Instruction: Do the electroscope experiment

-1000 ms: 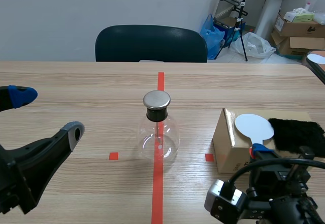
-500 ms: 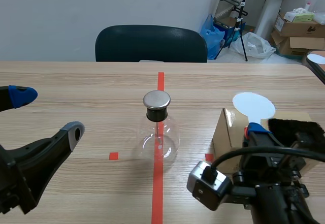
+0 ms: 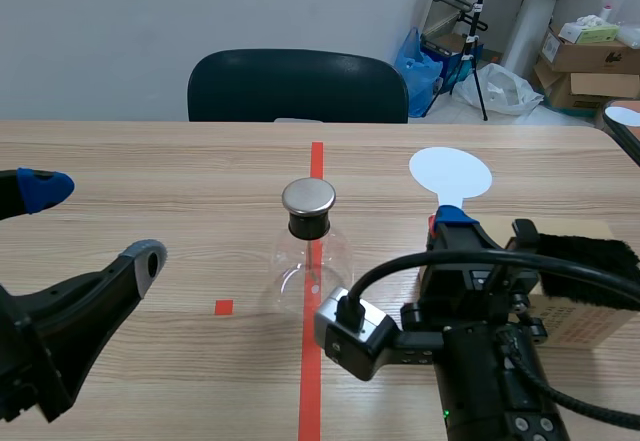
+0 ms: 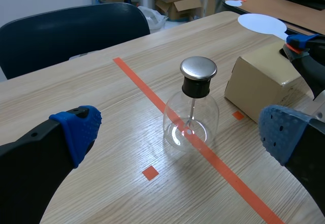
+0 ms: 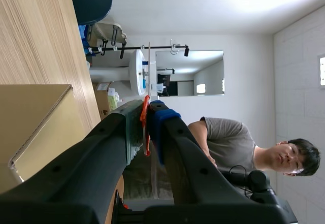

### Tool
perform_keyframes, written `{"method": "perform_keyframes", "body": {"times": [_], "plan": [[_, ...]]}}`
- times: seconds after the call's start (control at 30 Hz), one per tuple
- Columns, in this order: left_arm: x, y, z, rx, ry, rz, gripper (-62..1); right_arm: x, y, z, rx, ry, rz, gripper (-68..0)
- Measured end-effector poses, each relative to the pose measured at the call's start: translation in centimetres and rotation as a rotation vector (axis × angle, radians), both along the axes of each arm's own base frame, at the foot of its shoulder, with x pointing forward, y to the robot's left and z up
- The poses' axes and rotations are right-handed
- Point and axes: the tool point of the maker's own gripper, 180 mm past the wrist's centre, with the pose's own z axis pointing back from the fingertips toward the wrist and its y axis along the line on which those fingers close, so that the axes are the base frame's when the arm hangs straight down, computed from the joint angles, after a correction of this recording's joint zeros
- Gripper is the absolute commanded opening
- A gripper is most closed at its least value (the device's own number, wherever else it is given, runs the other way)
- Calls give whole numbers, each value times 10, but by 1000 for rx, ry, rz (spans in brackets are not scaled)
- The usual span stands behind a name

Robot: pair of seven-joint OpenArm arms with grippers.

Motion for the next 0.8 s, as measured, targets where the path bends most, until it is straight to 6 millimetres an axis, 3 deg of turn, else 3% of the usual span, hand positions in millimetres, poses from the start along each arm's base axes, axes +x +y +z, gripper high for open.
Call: {"method": "perform_keyframes", "body": {"times": [0.23,0.8], "plan": [[0,0,0,0,0,0,14,3,14,4,-8,-14,50,-667],[0,0,0,0,0,0,14,10,15,-4,-92,-24,136,-667]]}}
